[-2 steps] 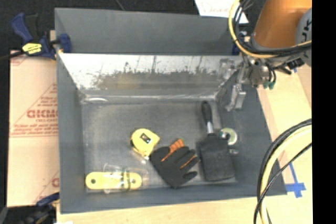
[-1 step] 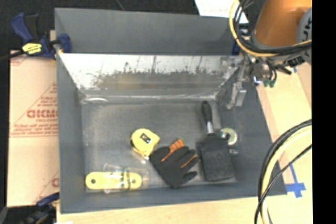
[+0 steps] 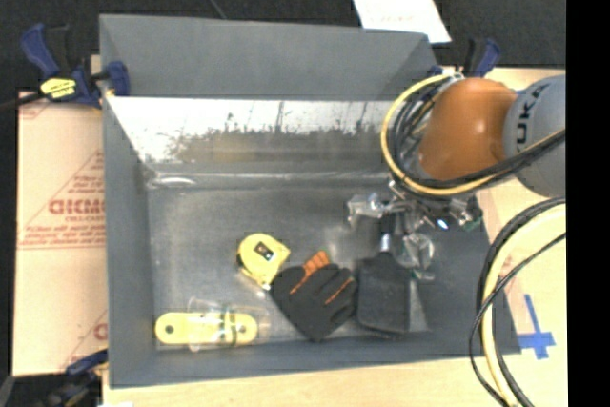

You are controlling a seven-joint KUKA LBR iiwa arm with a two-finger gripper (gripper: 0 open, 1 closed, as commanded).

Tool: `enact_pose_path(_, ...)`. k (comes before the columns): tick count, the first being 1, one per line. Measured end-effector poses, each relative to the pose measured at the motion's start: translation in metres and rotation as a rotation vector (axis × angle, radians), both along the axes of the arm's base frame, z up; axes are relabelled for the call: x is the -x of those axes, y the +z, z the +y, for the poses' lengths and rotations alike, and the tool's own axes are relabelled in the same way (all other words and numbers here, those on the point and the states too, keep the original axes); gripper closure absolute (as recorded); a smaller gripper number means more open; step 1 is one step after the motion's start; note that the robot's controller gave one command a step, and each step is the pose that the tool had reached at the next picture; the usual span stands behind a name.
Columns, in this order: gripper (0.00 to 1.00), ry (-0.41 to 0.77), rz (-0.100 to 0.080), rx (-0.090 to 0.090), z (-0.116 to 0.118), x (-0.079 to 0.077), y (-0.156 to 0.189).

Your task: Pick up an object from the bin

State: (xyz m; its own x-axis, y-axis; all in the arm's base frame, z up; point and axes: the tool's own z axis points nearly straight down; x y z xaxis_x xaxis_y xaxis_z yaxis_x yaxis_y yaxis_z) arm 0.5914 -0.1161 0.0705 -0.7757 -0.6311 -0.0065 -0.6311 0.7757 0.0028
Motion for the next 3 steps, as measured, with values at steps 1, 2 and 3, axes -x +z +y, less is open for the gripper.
enact_pose_path(1, 0.00, -0.168, -0.006, -0.011, -0.016, -0.057, 0.003)
enact_pose_path(2, 0.00, -0.017, -0.019, -0.003, 0.059, 0.006, 0.005)
enact_pose_path(3, 0.00, 0.739, -0.022, 0.007, 0.070, 0.012, 0.000)
